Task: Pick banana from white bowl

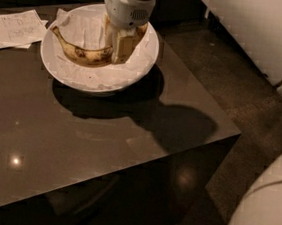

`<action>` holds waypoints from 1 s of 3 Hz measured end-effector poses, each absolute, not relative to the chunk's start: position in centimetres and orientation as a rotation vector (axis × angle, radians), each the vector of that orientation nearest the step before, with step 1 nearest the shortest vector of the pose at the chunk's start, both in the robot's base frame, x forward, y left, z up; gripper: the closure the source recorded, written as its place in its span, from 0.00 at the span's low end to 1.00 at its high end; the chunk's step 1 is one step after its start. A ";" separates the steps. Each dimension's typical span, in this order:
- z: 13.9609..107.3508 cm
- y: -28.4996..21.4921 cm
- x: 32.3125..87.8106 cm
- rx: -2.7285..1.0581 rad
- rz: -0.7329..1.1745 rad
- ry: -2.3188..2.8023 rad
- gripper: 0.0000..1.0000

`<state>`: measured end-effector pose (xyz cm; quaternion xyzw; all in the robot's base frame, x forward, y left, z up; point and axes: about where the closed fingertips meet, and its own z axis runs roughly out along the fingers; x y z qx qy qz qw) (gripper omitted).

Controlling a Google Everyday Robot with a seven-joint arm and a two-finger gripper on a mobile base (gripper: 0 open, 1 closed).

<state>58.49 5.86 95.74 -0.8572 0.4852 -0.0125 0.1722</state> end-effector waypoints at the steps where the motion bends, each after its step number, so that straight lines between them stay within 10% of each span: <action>1: 96.4 5.4 56.4 -2.389 0.053 1.472 1.00; 3: 96.5 3.5 51.0 -2.230 0.169 1.662 1.00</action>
Offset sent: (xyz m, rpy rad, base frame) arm -0.0814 -0.0315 0.0031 0.1228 0.2093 -0.2422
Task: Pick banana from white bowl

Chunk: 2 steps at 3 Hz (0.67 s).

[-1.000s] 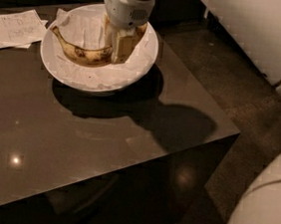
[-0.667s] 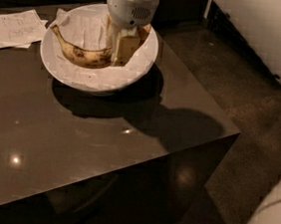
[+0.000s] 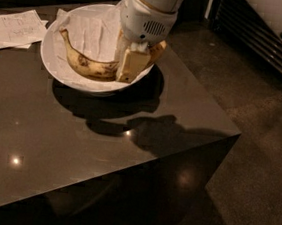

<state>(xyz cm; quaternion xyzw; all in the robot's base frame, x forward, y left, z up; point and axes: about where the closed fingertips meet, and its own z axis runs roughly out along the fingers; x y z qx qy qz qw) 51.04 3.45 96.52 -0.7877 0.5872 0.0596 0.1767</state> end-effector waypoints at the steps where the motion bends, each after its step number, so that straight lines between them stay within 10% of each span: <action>1: 96.6 2.8 48.6 -2.186 0.181 1.720 1.00; 2: 96.6 2.7 48.4 -2.184 0.180 1.724 1.00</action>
Offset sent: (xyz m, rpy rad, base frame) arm -0.0221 -0.0058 0.0003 0.0065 0.0154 -0.0434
